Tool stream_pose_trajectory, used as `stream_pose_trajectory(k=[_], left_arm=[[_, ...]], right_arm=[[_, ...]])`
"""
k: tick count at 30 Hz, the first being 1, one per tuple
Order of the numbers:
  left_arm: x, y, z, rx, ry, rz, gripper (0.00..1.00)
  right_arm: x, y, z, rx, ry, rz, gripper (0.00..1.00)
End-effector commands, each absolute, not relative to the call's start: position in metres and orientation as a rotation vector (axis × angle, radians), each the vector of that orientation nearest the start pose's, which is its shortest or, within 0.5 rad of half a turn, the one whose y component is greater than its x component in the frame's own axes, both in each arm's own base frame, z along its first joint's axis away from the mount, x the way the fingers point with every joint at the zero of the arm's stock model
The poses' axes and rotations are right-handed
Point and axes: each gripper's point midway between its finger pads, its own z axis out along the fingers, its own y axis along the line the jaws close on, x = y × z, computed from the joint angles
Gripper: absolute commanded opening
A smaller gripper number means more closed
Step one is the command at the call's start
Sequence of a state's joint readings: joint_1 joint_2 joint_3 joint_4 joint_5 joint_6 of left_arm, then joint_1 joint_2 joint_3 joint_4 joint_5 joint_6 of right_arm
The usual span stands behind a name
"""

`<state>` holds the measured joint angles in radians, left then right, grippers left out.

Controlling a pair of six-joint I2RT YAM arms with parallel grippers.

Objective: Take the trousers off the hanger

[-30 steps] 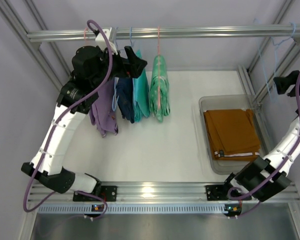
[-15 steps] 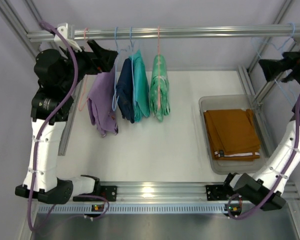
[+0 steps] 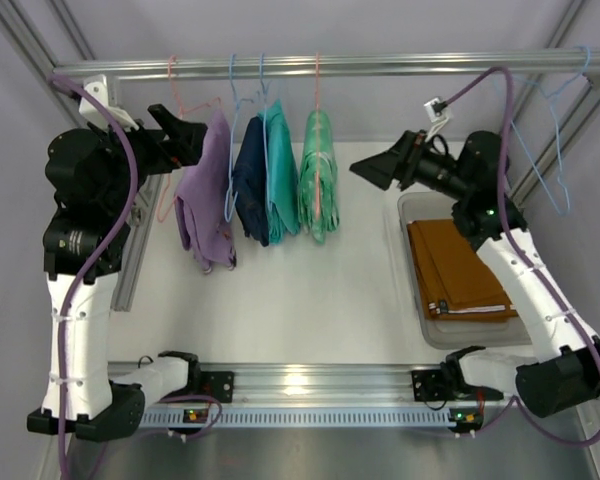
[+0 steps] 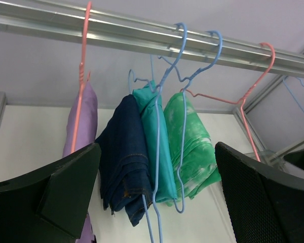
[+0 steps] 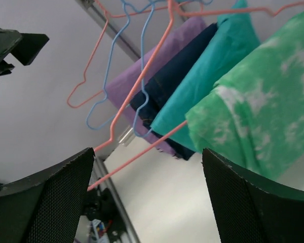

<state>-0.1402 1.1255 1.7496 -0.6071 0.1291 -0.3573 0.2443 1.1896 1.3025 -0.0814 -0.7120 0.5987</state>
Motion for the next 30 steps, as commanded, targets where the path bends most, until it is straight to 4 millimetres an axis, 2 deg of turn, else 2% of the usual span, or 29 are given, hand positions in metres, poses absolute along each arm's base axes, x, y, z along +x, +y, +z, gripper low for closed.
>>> stream_pose_trajectory(k=[1,7,16,23,25,26,28,29,30], left_arm=[[0.309,-0.072,0.504,-0.095,1.577,-0.463,0.99],[0.315,-0.071,0.501,-0.118,1.585,-0.496,0.99],[0.322,-0.072,0.499,-0.141,1.59,-0.532,0.99],[0.324,-0.071,0.495,-0.14,1.6,-0.524,0.99],[0.324,-0.071,0.494,-0.138,1.602,-0.526,0.99],[0.324,-0.071,0.494,-0.14,1.601,-0.525,0.99],[0.326,-0.072,0.492,-0.141,1.606,-0.527,0.99],[0.326,-0.072,0.492,-0.142,1.605,-0.529,0.99],[0.327,-0.072,0.491,-0.141,1.608,-0.532,0.99]], right_arm=[[0.289,0.248,0.478,-0.271,1.429,1.355,0.84],[0.293,0.286,0.463,-0.213,1.453,1.538,0.8],[0.313,0.325,0.44,-0.179,1.529,1.639,0.74],[0.311,0.343,0.451,-0.195,1.462,1.766,0.66],[0.307,0.344,0.457,-0.201,1.435,1.8,0.6],[0.306,0.344,0.458,-0.205,1.427,1.806,0.53],[0.301,0.343,0.464,-0.217,1.406,1.816,0.44],[0.3,0.343,0.466,-0.225,1.396,1.819,0.38],[0.296,0.341,0.472,-0.238,1.378,1.82,0.25]])
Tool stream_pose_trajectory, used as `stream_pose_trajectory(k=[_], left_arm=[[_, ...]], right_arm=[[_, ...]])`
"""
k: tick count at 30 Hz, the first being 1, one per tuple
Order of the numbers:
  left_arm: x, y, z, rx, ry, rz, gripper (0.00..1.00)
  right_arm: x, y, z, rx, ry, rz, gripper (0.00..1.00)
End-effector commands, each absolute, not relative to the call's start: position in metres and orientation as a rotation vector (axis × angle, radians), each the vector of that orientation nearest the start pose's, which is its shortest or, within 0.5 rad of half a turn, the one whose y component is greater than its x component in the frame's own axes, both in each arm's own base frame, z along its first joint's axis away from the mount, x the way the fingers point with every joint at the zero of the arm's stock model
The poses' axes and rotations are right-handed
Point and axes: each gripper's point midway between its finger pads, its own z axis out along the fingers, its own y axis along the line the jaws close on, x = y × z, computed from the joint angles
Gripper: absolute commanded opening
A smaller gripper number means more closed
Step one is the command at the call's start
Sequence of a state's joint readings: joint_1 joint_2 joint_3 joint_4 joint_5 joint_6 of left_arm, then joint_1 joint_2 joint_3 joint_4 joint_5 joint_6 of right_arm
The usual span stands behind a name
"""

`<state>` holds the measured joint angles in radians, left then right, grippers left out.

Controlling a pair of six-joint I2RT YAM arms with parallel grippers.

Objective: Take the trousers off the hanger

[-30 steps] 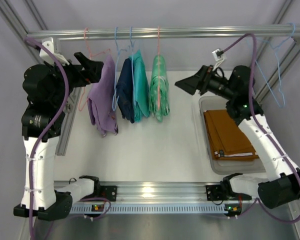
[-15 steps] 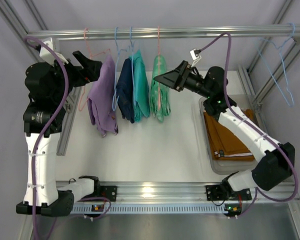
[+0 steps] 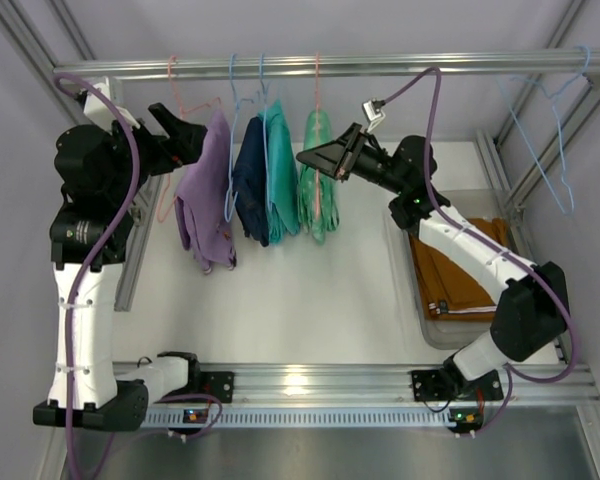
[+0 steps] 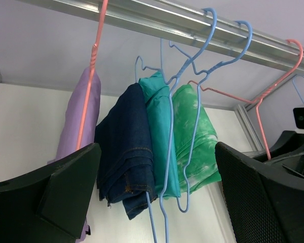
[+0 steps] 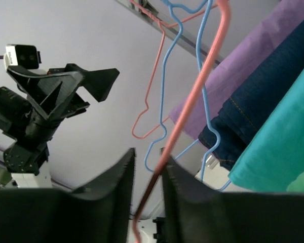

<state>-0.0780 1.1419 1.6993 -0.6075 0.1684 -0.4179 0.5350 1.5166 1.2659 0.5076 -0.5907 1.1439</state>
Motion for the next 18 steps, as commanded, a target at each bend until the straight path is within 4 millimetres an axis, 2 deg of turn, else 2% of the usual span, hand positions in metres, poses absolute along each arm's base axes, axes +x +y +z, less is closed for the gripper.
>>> stream_pose_trajectory(k=[1,2,3,12,18], left_arm=[[0.328,-0.073,0.49,-0.143,1.611,-0.535,0.99],[0.329,-0.073,0.49,-0.143,1.609,-0.538,0.99],[0.329,-0.074,0.489,-0.142,1.612,-0.544,0.99],[0.332,-0.086,0.486,-0.104,1.625,-0.607,0.99],[0.331,-0.092,0.487,-0.069,1.619,-0.639,0.99]], right_arm=[[0.293,0.341,0.474,-0.253,1.37,1.824,0.18],[0.292,0.34,0.477,-0.256,1.363,1.821,0.05],[0.289,0.338,0.483,-0.264,1.347,1.819,0.0],[0.269,0.319,0.526,-0.419,1.195,1.759,0.0],[0.255,0.308,0.541,-0.48,1.142,1.701,0.0]])
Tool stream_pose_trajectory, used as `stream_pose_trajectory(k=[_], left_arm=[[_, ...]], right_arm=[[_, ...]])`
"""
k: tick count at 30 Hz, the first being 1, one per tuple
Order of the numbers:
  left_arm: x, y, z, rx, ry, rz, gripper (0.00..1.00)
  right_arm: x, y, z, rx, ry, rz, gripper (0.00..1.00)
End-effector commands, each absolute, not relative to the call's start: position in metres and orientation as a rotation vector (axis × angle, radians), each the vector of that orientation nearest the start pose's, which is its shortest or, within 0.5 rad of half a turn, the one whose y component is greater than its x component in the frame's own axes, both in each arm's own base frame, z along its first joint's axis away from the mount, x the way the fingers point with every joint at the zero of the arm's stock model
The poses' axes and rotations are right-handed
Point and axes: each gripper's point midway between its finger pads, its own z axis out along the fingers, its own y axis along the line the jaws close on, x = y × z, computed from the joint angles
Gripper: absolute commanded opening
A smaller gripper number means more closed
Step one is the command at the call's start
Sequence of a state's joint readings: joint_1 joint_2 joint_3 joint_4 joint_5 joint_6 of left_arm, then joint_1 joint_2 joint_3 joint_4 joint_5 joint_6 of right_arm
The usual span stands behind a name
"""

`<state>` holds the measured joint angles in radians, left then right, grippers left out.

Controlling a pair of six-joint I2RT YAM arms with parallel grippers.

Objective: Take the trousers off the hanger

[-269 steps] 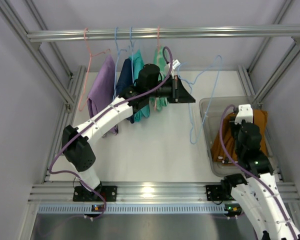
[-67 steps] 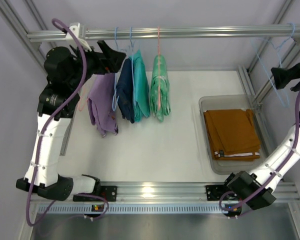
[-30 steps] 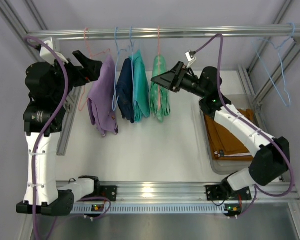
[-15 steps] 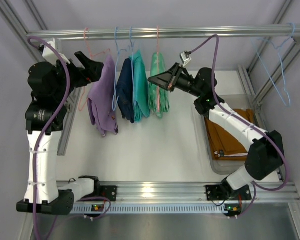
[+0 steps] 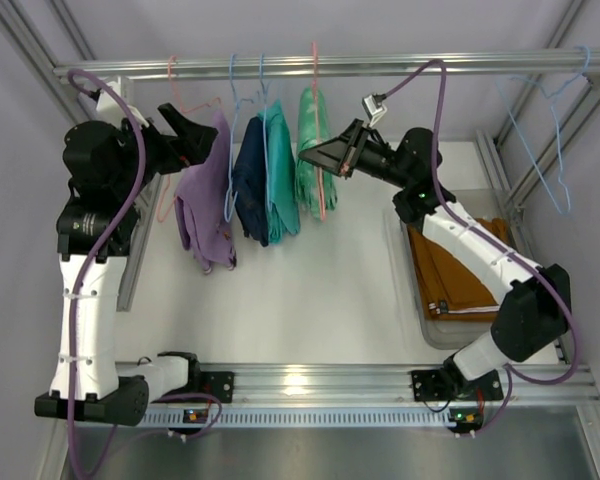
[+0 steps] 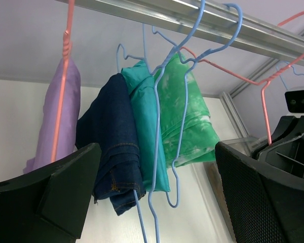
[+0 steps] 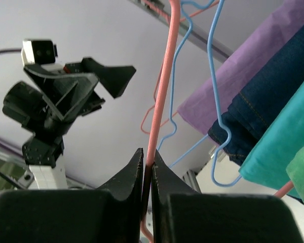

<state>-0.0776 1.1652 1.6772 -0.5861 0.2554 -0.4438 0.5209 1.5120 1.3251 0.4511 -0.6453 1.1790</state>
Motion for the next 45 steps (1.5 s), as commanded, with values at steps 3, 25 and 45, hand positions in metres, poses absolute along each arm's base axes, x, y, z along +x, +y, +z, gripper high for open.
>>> stream_pose_trajectory(k=[3,25,45], left_arm=[[0.327,-0.098,0.494,-0.039,1.6,-0.668,0.99],[0.274,-0.279,0.491,0.35,1.619,-1.39,0.95],[0.275,-0.383,0.48,0.282,1.62,-1.708,0.54]], right_arm=[[0.252,0.298,0.541,-0.476,1.143,1.68,0.0],[0.205,0.242,0.495,-0.34,1.261,1.544,0.0],[0.198,0.234,0.482,-0.319,1.283,1.506,0.0]])
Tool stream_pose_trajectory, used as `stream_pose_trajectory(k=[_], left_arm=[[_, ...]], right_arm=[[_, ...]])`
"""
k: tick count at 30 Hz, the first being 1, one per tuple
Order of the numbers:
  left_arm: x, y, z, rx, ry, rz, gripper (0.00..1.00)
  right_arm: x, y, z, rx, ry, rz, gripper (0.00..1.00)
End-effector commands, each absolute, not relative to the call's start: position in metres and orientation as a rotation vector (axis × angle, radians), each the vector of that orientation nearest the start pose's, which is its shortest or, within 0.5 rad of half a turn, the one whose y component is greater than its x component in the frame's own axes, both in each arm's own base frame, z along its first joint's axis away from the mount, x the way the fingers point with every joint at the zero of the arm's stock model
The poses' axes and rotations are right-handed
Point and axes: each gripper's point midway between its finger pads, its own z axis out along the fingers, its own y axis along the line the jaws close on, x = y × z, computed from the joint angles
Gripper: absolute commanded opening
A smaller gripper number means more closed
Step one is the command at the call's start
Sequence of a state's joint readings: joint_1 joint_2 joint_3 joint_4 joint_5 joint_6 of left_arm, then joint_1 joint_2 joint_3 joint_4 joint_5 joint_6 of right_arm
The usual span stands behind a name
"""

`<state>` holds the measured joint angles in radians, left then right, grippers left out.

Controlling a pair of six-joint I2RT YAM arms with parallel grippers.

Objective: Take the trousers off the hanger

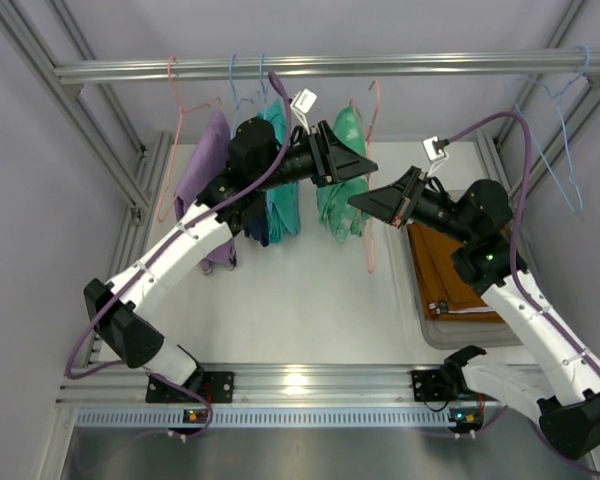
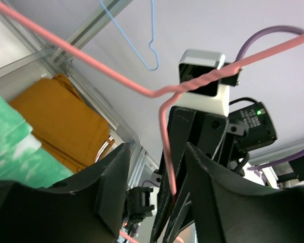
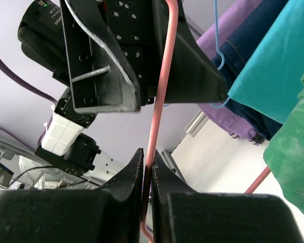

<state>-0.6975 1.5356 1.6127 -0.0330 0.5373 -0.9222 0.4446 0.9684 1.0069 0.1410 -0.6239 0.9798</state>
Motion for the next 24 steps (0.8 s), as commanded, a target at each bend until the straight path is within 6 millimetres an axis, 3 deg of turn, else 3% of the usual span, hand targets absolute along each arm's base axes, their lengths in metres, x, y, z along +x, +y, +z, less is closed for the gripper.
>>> stream_pose_trajectory(k=[1,2,6,14,20,21,23,24], left_arm=[[0.273,-0.383,0.482,0.286,1.607,-1.717,0.51],[0.274,-0.384,0.481,0.27,1.615,-1.728,0.44],[0.273,-0.389,0.483,0.257,1.599,-1.773,0.29],[0.257,-0.407,0.484,0.318,1.593,-1.806,0.26],[0.26,-0.407,0.492,0.305,1.583,-1.801,0.0],[0.261,-0.406,0.492,0.303,1.587,-1.796,0.0],[0.263,-0.402,0.498,0.304,1.571,-1.79,0.0],[0.261,-0.401,0.499,0.321,1.567,-1.792,0.0]], right_arm=[[0.198,0.234,0.482,-0.313,1.284,1.506,0.0],[0.199,0.233,0.48,-0.307,1.287,1.503,0.0],[0.2,0.233,0.476,-0.289,1.294,1.509,0.0],[0.197,0.231,0.48,-0.286,1.28,1.515,0.0],[0.197,0.229,0.477,-0.274,1.289,1.506,0.0],[0.199,0.229,0.473,-0.258,1.306,1.498,0.0],[0.199,0.227,0.469,-0.253,1.318,1.476,0.11],[0.202,0.226,0.464,-0.249,1.337,1.446,0.35]])
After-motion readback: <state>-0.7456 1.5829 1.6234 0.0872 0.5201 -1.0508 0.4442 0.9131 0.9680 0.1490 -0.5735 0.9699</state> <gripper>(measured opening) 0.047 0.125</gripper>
